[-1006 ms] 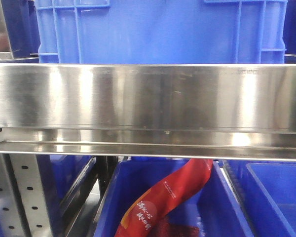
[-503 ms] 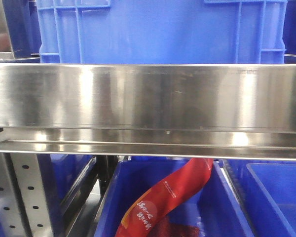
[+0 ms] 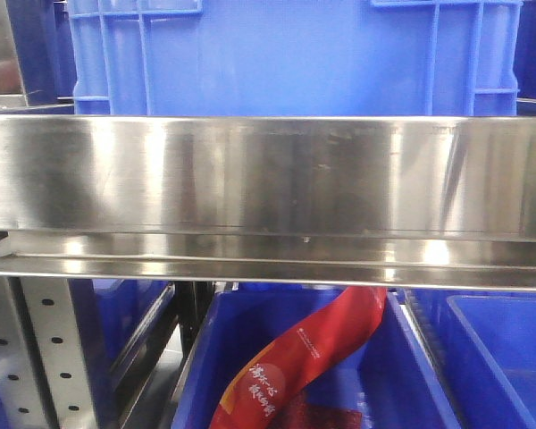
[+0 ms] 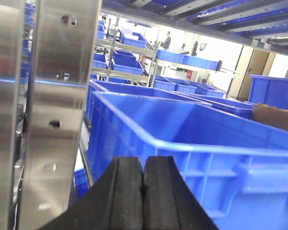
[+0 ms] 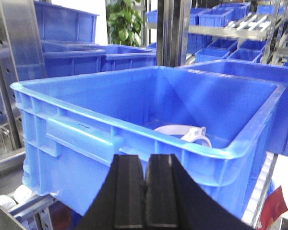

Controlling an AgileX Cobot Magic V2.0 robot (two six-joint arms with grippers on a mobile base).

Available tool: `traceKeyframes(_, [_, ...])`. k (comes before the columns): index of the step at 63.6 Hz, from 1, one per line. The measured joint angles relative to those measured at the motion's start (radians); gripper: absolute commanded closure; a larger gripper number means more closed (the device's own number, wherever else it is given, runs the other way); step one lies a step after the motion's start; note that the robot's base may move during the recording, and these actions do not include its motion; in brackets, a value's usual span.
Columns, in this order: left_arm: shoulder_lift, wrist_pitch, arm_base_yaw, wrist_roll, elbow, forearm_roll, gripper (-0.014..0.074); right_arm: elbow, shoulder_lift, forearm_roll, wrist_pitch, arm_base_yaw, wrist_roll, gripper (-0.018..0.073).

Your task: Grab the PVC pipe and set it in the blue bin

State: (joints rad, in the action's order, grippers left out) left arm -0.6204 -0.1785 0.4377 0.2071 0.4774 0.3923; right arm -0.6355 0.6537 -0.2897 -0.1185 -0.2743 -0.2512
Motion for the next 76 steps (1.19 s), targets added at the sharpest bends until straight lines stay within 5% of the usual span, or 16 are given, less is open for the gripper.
traceKeyframes(63, [0.004, -0.004, 0.0, 0.0, -0.015, 0.007, 0.0707, 0.009, -0.003, -0.006, 0.002, 0.0, 0.0, 0.0727])
traceKeyframes(76, [0.004, -0.004, 0.0, 0.0, -0.015, 0.007, 0.0707, 0.081, -0.067, 0.175, 0.017, 0.004, 0.0, 0.0727])
